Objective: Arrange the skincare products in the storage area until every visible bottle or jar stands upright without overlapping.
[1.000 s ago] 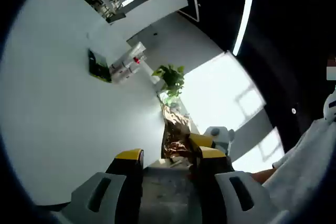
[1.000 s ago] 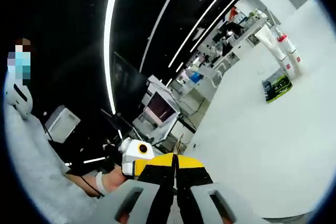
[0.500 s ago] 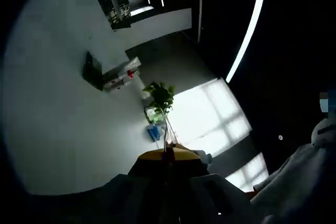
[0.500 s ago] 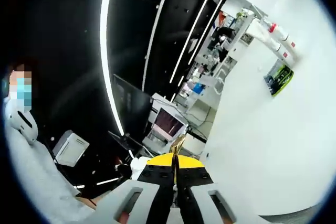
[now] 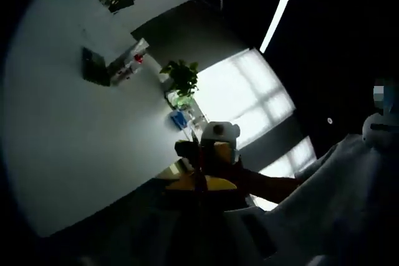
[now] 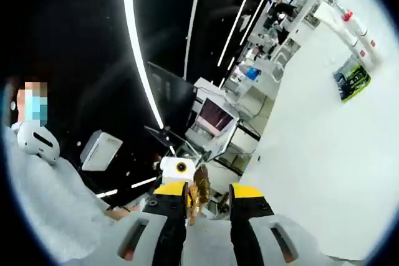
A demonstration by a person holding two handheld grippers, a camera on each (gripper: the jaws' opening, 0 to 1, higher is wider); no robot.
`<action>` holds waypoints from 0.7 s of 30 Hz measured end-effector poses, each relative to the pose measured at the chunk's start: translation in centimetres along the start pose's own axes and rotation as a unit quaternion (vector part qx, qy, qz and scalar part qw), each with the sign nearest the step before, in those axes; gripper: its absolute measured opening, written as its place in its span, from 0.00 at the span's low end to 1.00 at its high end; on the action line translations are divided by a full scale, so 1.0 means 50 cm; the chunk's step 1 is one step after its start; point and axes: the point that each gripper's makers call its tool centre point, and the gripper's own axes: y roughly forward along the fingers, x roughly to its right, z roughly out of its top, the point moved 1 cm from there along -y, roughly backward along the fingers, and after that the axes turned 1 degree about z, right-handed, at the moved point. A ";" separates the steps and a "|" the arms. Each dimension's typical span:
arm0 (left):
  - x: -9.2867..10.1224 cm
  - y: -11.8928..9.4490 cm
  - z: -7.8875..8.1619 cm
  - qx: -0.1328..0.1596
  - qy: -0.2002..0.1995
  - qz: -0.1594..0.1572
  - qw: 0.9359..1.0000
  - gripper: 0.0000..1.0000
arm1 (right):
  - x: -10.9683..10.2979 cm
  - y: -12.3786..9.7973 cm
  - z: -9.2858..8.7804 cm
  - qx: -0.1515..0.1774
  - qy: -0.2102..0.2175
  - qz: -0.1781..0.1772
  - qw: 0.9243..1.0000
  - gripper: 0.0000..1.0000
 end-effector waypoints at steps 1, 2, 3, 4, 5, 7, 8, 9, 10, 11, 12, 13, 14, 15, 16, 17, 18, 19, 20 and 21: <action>-0.002 0.004 -0.008 -0.014 0.003 0.008 1.000 0.00 | -0.007 0.000 -0.009 -0.023 -0.002 0.009 1.000 0.23; -0.004 0.009 -0.013 -0.022 0.007 0.013 1.000 0.00 | -0.013 0.000 -0.016 -0.041 -0.003 0.014 0.999 0.22; -0.001 0.017 -0.020 -0.034 0.010 0.010 0.999 0.00 | -0.013 -0.001 -0.021 -0.059 -0.015 0.014 0.998 0.19; 0.001 0.022 -0.022 -0.038 0.010 0.007 0.999 0.00 | -0.019 0.001 -0.025 -0.068 -0.028 0.025 0.997 0.11; 0.003 0.028 -0.024 -0.040 0.007 0.004 0.999 0.00 | -0.026 0.001 -0.030 -0.077 -0.025 0.035 0.996 0.05; 0.010 0.038 -0.035 -0.052 0.002 -0.004 0.999 0.00 | -0.027 0.006 -0.033 -0.077 -0.019 0.035 0.996 0.06; 0.011 0.041 -0.037 -0.052 0.005 -0.005 0.999 0.00 | -0.031 0.006 -0.039 -0.084 -0.016 0.042 0.995 0.05; 0.009 0.044 -0.041 -0.052 0.003 -0.005 0.999 0.00 | -0.029 0.004 -0.041 -0.086 -0.015 0.045 0.995 0.05; 0.009 0.046 -0.044 -0.053 -0.004 -0.007 0.999 0.00 | -0.031 0.002 -0.045 -0.091 -0.012 0.048 0.995 0.02; 0.007 0.048 -0.046 -0.051 -0.006 -0.006 0.999 0.00 | -0.035 0.000 -0.046 -0.091 -0.016 0.049 0.994 0.00; 0.003 0.049 -0.046 -0.047 -0.009 -0.002 0.999 0.00 | -0.036 -0.003 -0.047 -0.090 -0.019 0.050 0.995 0.00; 0.003 0.051 -0.046 -0.045 -0.016 -0.004 0.999 0.00 | -0.034 -0.006 -0.046 -0.086 -0.026 0.044 0.995 0.00; 0.001 0.051 -0.045 -0.042 -0.018 -0.002 0.999 0.00 | -0.032 -0.008 -0.046 -0.084 -0.023 0.041 0.995 0.00; 0.000 0.052 -0.043 -0.039 -0.018 -0.001 0.999 0.00 | -0.031 -0.009 -0.044 -0.078 -0.021 0.038 0.996 0.00; 0.000 0.052 -0.041 -0.035 -0.019 0.000 0.999 0.00 | -0.027 -0.011 -0.041 -0.069 -0.022 0.031 0.997 0.00; -0.001 0.053 -0.038 -0.032 -0.019 0.001 0.999 0.00 | -0.025 -0.011 -0.039 -0.064 -0.022 0.027 0.997 0.00; -0.005 0.053 -0.023 -0.008 -0.012 0.005 1.000 0.00 | -0.020 -0.013 -0.025 -0.032 -0.006 0.020 0.999 0.00; -0.006 0.054 -0.011 0.011 -0.010 0.004 1.000 0.00 | -0.018 -0.014 -0.016 -0.012 0.002 0.016 1.000 0.00; -0.005 0.052 0.001 0.028 -0.005 0.001 1.000 0.00 | -0.019 -0.017 -0.006 0.015 0.016 0.019 1.000 0.00; -0.003 0.051 0.009 0.041 -0.006 -0.001 0.999 0.00 | -0.018 -0.018 0.001 0.031 0.022 0.018 0.999 0.00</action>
